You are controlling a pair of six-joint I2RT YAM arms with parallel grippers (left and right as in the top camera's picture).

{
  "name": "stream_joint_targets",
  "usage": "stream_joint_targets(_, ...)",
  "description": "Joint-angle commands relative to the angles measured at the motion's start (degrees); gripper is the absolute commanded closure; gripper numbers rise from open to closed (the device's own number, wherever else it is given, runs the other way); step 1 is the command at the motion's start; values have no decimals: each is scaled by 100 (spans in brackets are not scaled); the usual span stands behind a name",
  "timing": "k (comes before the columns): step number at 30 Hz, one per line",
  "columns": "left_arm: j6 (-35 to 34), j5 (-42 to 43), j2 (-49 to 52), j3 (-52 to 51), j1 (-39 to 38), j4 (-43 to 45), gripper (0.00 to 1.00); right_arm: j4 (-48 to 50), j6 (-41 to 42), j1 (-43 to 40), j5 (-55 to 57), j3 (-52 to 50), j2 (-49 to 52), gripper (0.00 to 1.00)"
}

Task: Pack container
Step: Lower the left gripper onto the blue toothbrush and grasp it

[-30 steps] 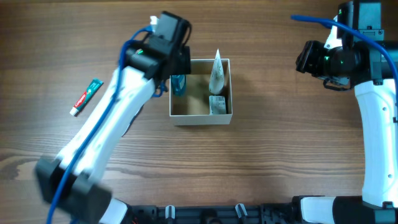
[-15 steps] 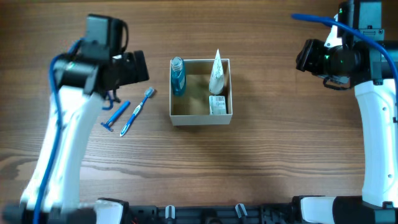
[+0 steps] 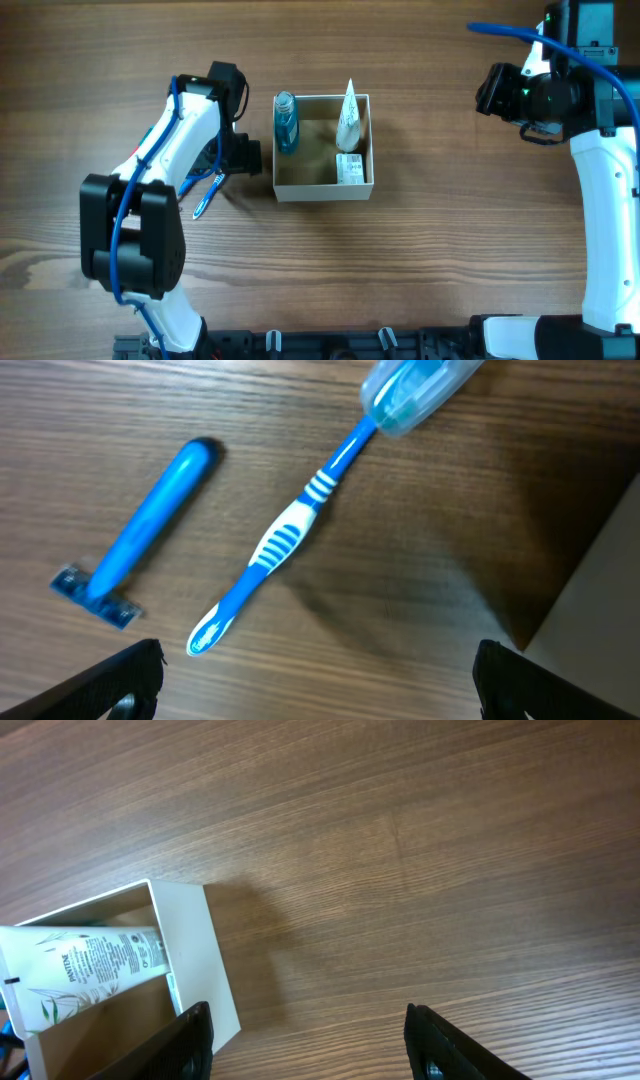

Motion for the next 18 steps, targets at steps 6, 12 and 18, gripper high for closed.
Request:
stream_joint_targets(6, 553, 332, 81, -514, 50, 719, 1, 11, -76, -15, -48, 9, -85, 38)
stream_joint_targets(12, 807, 393, 85, -734, 98, 949, 0, -26, -79, -15, -46, 9, -85, 38)
stream_joint_targets(18, 820, 400, 101, -734, 219, 1005, 1, -35, -74, -15, -48, 9, -85, 37)
